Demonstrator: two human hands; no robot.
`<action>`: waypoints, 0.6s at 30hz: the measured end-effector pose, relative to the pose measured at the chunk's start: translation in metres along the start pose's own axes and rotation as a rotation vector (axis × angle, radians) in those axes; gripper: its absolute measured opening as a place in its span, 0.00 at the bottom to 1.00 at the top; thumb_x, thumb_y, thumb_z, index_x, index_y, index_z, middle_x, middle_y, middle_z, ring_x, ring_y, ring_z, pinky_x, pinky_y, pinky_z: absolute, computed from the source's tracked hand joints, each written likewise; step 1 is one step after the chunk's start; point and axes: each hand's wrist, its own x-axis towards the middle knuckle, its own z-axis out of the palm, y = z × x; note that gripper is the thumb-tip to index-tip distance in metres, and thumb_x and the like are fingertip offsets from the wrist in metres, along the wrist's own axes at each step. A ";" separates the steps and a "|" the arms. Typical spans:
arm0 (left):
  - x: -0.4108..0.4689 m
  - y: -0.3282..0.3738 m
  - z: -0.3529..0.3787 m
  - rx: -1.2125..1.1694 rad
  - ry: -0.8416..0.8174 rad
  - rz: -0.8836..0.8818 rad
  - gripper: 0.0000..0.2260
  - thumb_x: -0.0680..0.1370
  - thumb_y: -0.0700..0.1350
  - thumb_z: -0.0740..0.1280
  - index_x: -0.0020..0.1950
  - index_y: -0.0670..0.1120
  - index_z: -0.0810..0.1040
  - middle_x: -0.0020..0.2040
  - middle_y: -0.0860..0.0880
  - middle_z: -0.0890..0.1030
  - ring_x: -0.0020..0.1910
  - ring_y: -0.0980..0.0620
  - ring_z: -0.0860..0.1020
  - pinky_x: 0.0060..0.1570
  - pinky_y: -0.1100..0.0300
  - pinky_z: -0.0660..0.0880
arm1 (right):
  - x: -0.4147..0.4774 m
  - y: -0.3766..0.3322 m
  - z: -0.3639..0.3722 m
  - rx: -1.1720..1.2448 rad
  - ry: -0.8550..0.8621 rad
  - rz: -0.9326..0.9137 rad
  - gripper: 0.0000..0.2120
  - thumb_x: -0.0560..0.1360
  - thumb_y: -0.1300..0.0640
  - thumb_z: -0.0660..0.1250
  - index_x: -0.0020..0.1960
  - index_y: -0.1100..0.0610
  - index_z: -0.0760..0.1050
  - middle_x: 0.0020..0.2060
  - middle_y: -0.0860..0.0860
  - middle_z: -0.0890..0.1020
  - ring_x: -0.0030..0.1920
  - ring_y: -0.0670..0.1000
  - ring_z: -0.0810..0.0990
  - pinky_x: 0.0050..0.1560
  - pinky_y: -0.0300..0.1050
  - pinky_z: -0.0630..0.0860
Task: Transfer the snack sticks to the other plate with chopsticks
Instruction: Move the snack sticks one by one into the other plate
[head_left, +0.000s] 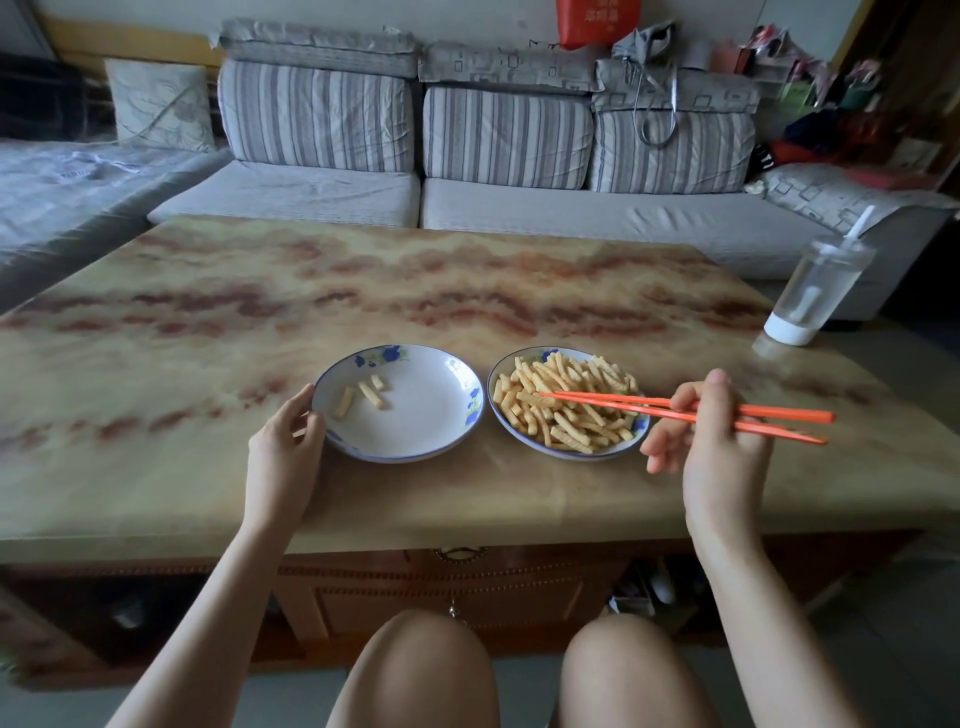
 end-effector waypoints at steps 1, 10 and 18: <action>0.000 0.000 0.000 0.000 0.001 -0.003 0.17 0.79 0.41 0.61 0.67 0.49 0.75 0.49 0.55 0.77 0.47 0.56 0.74 0.46 0.62 0.66 | 0.000 0.000 0.000 0.001 -0.006 -0.001 0.20 0.83 0.52 0.52 0.37 0.59 0.70 0.18 0.54 0.74 0.17 0.51 0.69 0.20 0.36 0.63; 0.001 -0.001 0.000 0.017 -0.003 0.005 0.17 0.79 0.41 0.60 0.67 0.48 0.75 0.51 0.54 0.78 0.49 0.57 0.74 0.48 0.63 0.66 | -0.011 -0.010 0.032 0.095 -0.104 -0.013 0.19 0.84 0.54 0.51 0.37 0.59 0.69 0.18 0.54 0.73 0.17 0.50 0.68 0.20 0.34 0.64; 0.001 0.000 0.000 0.020 0.002 0.005 0.17 0.79 0.40 0.60 0.67 0.48 0.75 0.50 0.55 0.78 0.49 0.58 0.74 0.48 0.63 0.66 | -0.033 0.012 0.105 0.057 -0.403 -0.026 0.19 0.83 0.52 0.54 0.37 0.58 0.71 0.20 0.58 0.74 0.18 0.53 0.69 0.20 0.38 0.64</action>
